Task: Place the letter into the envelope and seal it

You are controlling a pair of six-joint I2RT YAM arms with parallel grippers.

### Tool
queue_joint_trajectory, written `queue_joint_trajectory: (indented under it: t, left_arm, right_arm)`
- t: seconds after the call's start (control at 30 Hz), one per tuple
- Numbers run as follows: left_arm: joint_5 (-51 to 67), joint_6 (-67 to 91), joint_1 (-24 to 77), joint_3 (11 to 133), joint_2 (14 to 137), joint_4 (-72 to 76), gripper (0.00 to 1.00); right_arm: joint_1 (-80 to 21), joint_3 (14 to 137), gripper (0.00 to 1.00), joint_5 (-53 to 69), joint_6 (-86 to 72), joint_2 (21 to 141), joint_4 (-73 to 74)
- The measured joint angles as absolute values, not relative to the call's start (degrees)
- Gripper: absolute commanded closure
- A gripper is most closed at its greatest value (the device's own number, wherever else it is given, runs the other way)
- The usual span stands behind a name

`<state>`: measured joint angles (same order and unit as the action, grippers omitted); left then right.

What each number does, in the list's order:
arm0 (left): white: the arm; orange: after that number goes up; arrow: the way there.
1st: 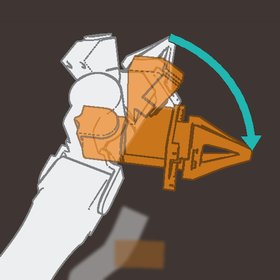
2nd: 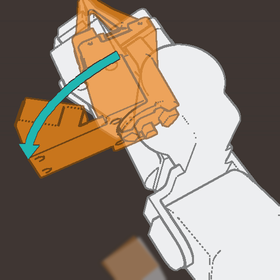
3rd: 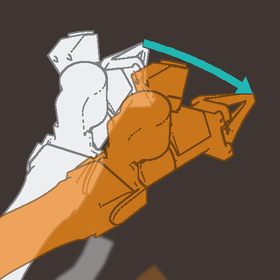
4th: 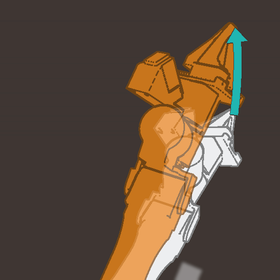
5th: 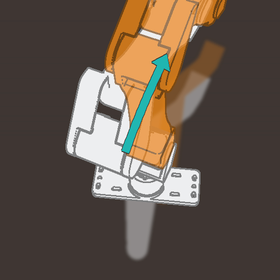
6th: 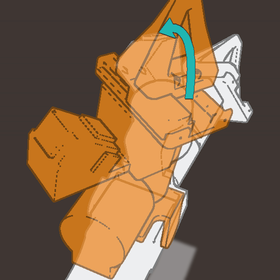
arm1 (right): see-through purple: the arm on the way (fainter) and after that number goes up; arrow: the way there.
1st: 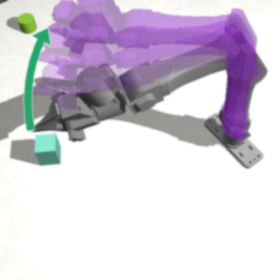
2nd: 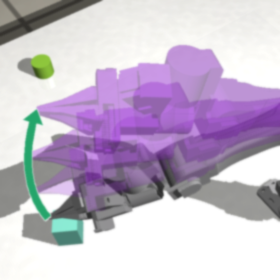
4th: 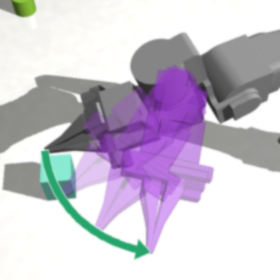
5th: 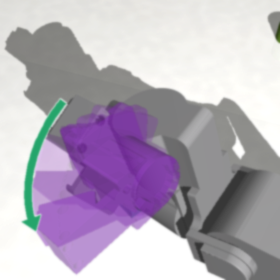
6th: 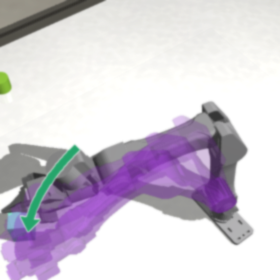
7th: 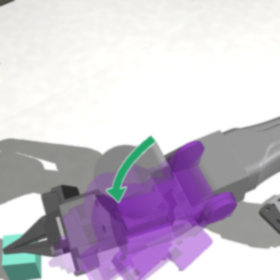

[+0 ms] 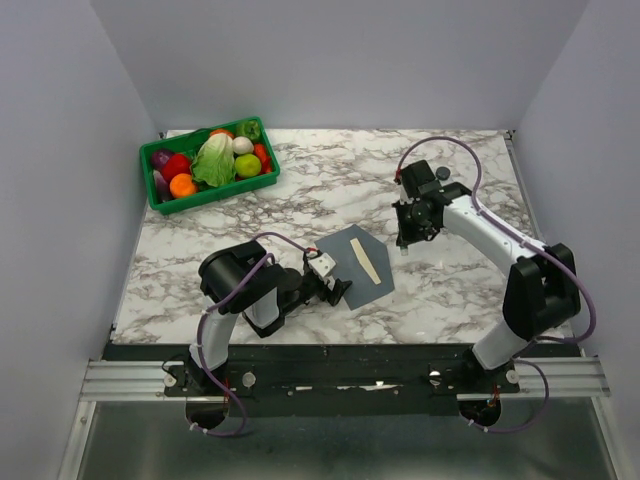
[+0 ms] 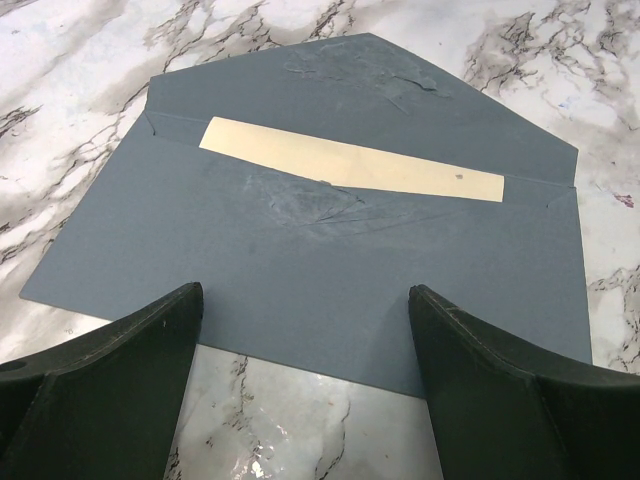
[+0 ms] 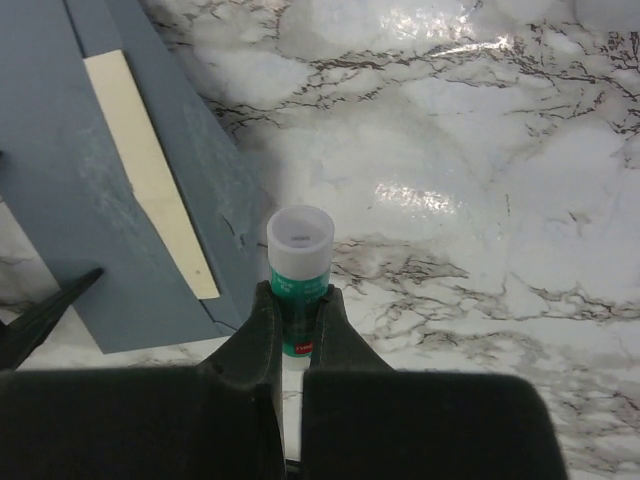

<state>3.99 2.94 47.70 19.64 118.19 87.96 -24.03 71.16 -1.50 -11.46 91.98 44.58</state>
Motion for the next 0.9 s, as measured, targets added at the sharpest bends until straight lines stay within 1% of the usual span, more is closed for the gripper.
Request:
queue_joint_trajectory:
  t: [0.27, 0.5, 0.6, 0.9]
  left_arm:
    - [4.0, 2.9, 47.7, 19.6, 118.3, 88.0, 0.10]
    - [4.0, 2.9, 47.7, 19.6, 118.3, 88.0, 0.10]
    - [4.0, 2.9, 47.7, 19.6, 118.3, 88.0, 0.10]
    - [4.0, 3.0, 47.7, 19.7, 118.3, 88.0, 0.11]
  right_arm:
    - [-23.5, 75.6, 0.99, -6.2, -8.9, 101.5, 46.7]
    - [-23.5, 77.5, 0.99, -6.3, -6.3, 107.3, 46.3]
    - [-23.5, 77.6, 0.99, -4.0, -5.4, 108.5, 46.0]
    - [-23.9, 76.7, 0.99, 9.2, -4.4, 107.0, 43.3]
